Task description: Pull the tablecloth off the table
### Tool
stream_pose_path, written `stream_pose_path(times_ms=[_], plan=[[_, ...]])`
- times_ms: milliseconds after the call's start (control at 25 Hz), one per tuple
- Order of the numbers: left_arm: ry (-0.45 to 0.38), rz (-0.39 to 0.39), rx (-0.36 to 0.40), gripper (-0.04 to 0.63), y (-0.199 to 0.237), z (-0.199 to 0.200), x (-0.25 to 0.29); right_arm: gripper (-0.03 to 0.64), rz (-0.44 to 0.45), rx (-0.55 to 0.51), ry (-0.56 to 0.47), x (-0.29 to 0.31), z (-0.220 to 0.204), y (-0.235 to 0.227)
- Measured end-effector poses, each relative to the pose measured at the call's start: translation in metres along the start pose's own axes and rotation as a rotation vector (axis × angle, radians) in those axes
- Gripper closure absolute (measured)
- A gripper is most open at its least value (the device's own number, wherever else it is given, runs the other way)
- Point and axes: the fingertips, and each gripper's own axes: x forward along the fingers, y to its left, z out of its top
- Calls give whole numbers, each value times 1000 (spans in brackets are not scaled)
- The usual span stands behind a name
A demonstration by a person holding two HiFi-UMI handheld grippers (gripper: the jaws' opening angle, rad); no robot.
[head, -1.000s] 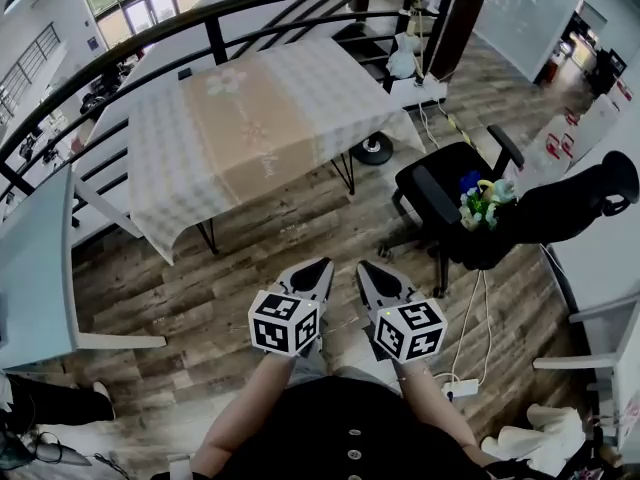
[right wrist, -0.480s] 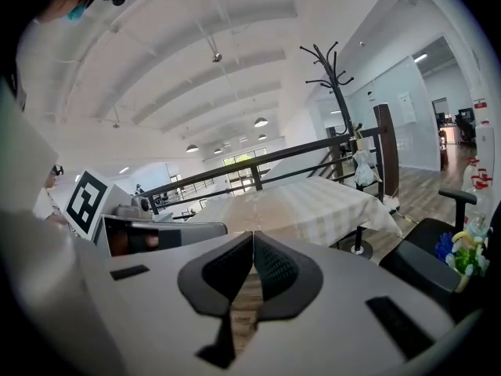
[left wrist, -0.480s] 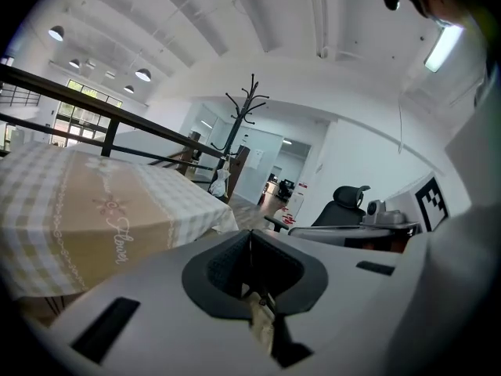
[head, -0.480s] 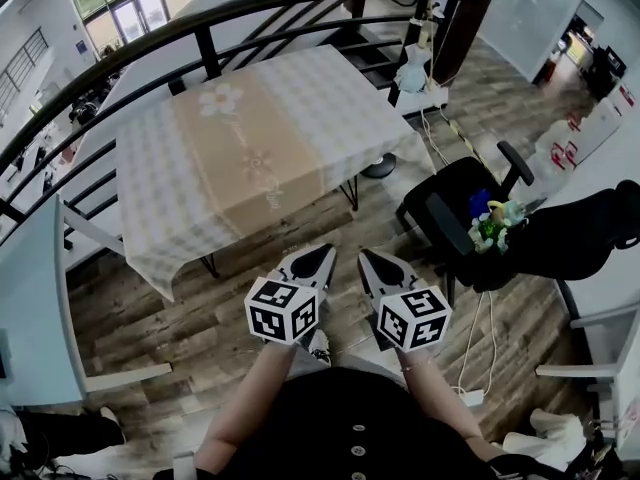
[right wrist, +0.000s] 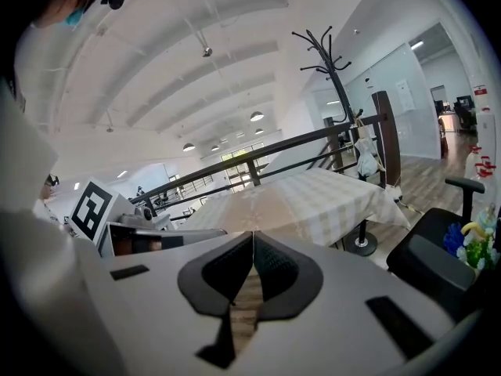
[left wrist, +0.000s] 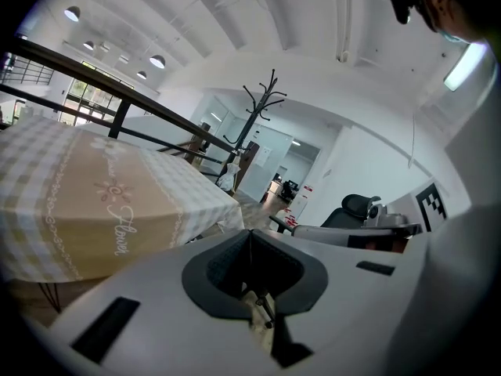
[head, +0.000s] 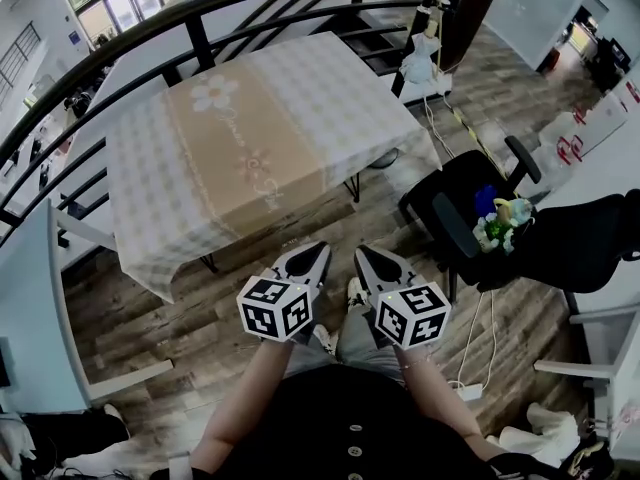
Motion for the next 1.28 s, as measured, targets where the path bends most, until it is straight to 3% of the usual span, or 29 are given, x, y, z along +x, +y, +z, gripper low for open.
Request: stream_pose_path(times_ms=[200,600,920,1280], plan=[[18,48,-10,575,17,3,17,589,1,17,18,18,5,-23],[-3,95,-114,575,55,35,90,589,23,42,47,74,47,-107],[-21,186,-277,575,95,44,149,589,79,41,103,125,77,-175],[-62,350,-461,574,144,23,181,588,128,132,219,176,62,-230]])
